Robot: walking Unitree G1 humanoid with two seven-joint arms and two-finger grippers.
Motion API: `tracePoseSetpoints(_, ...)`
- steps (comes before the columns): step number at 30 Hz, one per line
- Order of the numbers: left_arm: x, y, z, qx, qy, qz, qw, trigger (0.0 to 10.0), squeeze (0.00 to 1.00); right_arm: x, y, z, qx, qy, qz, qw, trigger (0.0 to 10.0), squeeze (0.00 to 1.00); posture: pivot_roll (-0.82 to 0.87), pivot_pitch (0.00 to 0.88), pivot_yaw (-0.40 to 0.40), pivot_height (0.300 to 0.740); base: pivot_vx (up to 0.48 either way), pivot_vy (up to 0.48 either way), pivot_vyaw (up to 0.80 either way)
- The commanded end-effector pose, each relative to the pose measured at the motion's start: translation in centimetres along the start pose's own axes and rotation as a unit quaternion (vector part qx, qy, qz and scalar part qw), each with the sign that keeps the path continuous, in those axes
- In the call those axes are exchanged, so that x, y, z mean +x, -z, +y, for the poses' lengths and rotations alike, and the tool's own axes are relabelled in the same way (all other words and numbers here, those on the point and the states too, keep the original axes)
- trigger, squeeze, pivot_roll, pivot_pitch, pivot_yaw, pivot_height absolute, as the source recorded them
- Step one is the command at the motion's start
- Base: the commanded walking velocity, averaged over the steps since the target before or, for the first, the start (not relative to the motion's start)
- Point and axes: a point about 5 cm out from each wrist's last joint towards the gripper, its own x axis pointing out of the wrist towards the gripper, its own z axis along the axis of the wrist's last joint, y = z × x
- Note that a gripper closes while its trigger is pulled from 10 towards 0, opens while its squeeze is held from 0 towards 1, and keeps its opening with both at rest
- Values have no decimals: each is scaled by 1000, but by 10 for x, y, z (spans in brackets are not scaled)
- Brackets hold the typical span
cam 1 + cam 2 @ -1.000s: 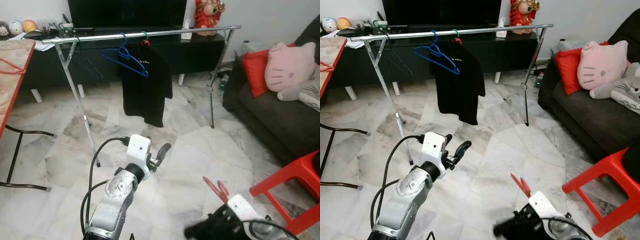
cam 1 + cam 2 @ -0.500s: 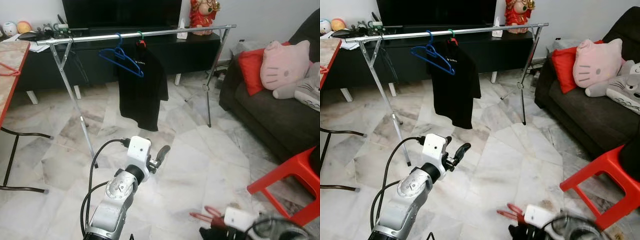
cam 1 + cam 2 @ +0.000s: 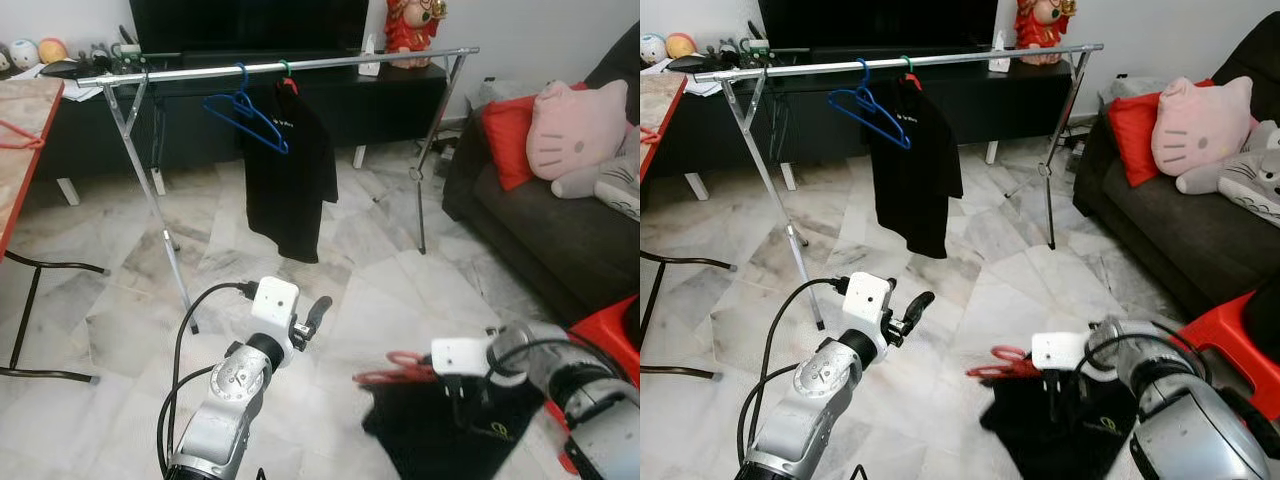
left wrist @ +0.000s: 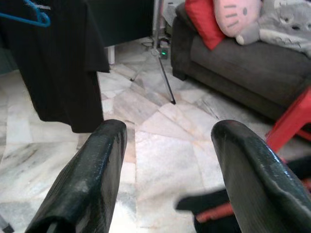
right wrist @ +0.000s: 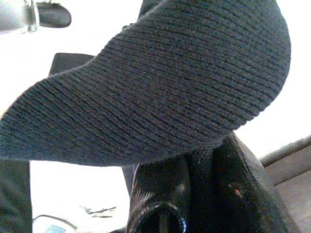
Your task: Hang hanger
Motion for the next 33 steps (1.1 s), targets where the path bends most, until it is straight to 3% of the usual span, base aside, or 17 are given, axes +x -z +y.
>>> tracePoseSetpoints(1, 2, 1, -13, 11, 38, 9, 999, 10000, 0, -12, -18, -21, -22, 29, -21, 999, 0, 0, 32, 0, -109, 716, 0, 0, 0)
tracePoseSetpoints(4, 2, 1, -15, 21, 48, 11, 999, 10000, 0, -16, -24, -28, -28, 41, -26, 998, 0, 0, 32, 0, -109, 716, 0, 0, 0)
tracePoseSetpoints(8, 4, 7, -21, 60, 65, 23, 996, 10000, 0, -32, -45, -50, -25, 87, -60, 994, 0, 0, 28, 0, -108, 716, 0, 0, 0)
tracePoseSetpoints(10, 6, 8, -22, 105, 63, 19, 992, 10000, 0, -42, -61, -62, -10, 111, -98, 989, 0, 0, 27, 0, -109, 716, 0, 0, 0)
tracePoseSetpoints(13, 7, 9, -22, 135, 60, 13, 989, 10000, 0, -46, -70, -68, -1, 129, -118, 985, 0, 0, 26, 0, -109, 716, 0, 0, 0)
tracePoseSetpoints(17, 7, 6, -20, 138, 49, 1, 989, 10000, 0, -49, -76, -72, 6, 148, -127, 981, 0, 0, 30, 0, -110, 716, 0, 0, 0)
tracePoseSetpoints(21, 3, -2, -16, 174, 49, -14, 983, 10000, 0, -56, -86, -81, 43, 182, -162, 969, 0, 0, 34, 0, -110, 716, 0, 0, 0)
tracePoseSetpoints(22, 0, -4, -15, 218, 56, -19, 974, 10000, 0, -67, -100, -89, 82, 193, -220, 953, 0, 0, 34, 0, -110, 716, 0, 0, 0)
tracePoseSetpoints(23, -1, -4, -14, 234, 57, -19, 970, 10000, 0, -70, -104, -92, 93, 196, -237, 947, 0, 0, 34, 0, -110, 716, 0, 0, 0)
tracePoseSetpoints(31, -3, 8, -14, 289, 89, 16, 953, 10000, 0, -88, -121, -103, 92, 210, -279, 933, 0, 0, 37, 0, -113, 716, 0, 0, 0)
tracePoseSetpoints(32, -4, 15, -17, 331, 111, 42, 936, 10000, 0, -95, -130, -106, 90, 207, -303, 926, 0, 0, 39, 0, -117, 716, 0, 0, 0)
tracePoseSetpoints(33, -4, 17, -18, 342, 115, 48, 932, 10000, 0, -97, -132, -107, 90, 206, -309, 924, 0, 0, 39, 0, -117, 716, 0, 0, 0)
